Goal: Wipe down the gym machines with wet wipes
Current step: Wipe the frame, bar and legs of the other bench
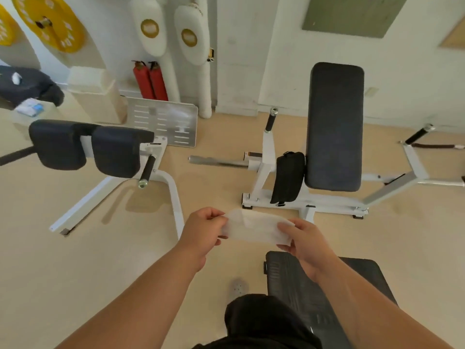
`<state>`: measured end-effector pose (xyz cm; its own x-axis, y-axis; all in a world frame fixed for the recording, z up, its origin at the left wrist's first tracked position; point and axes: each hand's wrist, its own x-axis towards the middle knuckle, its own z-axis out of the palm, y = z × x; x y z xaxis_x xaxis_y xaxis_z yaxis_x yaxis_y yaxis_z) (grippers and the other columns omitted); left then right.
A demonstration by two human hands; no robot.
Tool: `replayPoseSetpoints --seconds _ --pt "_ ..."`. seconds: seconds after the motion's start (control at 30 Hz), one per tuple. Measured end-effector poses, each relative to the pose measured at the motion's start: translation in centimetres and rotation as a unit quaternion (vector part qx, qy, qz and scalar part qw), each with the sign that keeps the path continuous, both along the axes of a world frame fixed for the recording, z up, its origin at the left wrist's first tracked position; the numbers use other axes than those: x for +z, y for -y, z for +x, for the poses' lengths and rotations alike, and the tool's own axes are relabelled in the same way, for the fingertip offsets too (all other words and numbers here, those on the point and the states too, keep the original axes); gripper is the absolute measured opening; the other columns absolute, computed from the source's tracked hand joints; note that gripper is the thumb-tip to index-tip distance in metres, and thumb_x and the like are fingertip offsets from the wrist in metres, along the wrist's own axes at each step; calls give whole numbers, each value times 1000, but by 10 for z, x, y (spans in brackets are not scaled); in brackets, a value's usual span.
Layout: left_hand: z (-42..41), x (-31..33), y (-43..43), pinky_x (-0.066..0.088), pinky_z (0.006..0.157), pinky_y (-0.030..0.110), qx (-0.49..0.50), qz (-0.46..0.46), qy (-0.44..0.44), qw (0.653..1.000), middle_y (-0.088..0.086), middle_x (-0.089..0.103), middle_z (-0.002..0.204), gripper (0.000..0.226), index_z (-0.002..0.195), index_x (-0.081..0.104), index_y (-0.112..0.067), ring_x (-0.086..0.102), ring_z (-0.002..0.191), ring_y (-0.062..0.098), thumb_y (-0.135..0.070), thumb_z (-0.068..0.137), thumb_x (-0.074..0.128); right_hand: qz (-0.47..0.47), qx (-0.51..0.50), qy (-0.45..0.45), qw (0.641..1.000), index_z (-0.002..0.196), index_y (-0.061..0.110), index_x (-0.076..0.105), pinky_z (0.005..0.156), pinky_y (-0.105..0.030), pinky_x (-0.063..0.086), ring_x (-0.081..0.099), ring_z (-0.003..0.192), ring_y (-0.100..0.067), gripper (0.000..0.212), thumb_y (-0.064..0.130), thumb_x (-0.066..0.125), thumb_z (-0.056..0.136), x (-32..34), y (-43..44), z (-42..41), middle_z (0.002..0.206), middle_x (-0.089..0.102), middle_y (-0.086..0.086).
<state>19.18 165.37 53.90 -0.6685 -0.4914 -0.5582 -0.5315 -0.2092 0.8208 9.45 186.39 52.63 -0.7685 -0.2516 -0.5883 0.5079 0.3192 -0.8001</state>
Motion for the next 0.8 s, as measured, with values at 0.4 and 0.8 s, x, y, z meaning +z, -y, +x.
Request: replayPoseSetpoints --seconds 0.4,0.8 --pt "-249 -34 49 45 61 29 -111 -79 64 989 4 69 83 9 87 67 -12 65 68 18 -13 95 63 28 -47 10 998 104 14 68 84 -36 61 66 100 -24 9 20 62 101 -38 47 -238 106 69 -7" --pt "-469 -186 66 47 61 28 -85 -80 131 984 13 72 92 12 92 68 -9 64 70 19 -13 97 58 115 -92 29 989 92 21 70 86 -43 60 59 82 -19 10 23 63 99 -176 91 -444 94 69 -7"
